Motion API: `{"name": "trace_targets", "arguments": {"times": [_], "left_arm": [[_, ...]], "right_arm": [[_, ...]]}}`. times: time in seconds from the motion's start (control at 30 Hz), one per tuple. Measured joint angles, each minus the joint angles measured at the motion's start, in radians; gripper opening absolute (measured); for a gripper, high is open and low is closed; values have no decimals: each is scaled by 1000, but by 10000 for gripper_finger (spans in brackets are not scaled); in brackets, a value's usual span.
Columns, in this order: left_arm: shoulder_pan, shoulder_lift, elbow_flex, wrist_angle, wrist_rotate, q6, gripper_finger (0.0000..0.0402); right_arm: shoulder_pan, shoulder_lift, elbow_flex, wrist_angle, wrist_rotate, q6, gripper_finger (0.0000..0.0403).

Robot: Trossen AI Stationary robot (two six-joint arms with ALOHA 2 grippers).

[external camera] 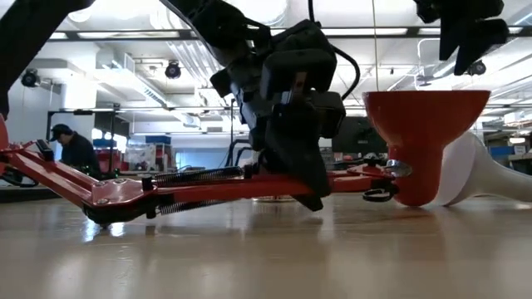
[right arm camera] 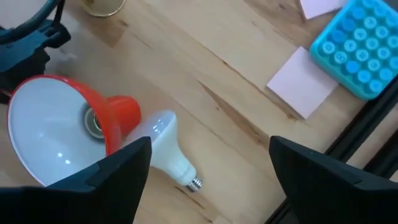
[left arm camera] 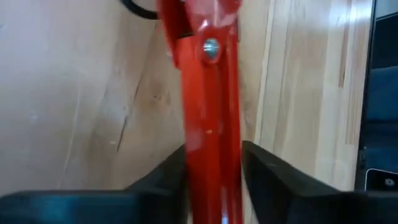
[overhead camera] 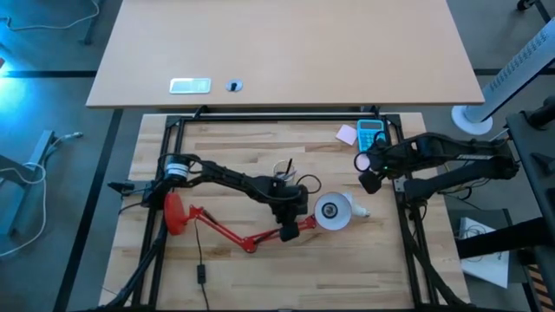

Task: Screw lightbulb
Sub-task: Adjust the lamp

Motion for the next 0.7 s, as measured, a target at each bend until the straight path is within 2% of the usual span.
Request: {"name": "trace_targets", "arguments": {"times": [0.1,0.23,0.47,0.7], "left_arm": [[1,-2,0,1,30,-11,68],[-1,-26,4,12,64,9,42],[1,-75,37,-18,10,11,32],[0,-125,114,-143,-50,21,29]], "right_arm": [[0,-2,20,3,1,-46,314],[0,1,59,3,2,-94,304],[0,1,76,3,1,-111,306],[0,1,76,3,1,-112,306]]}}
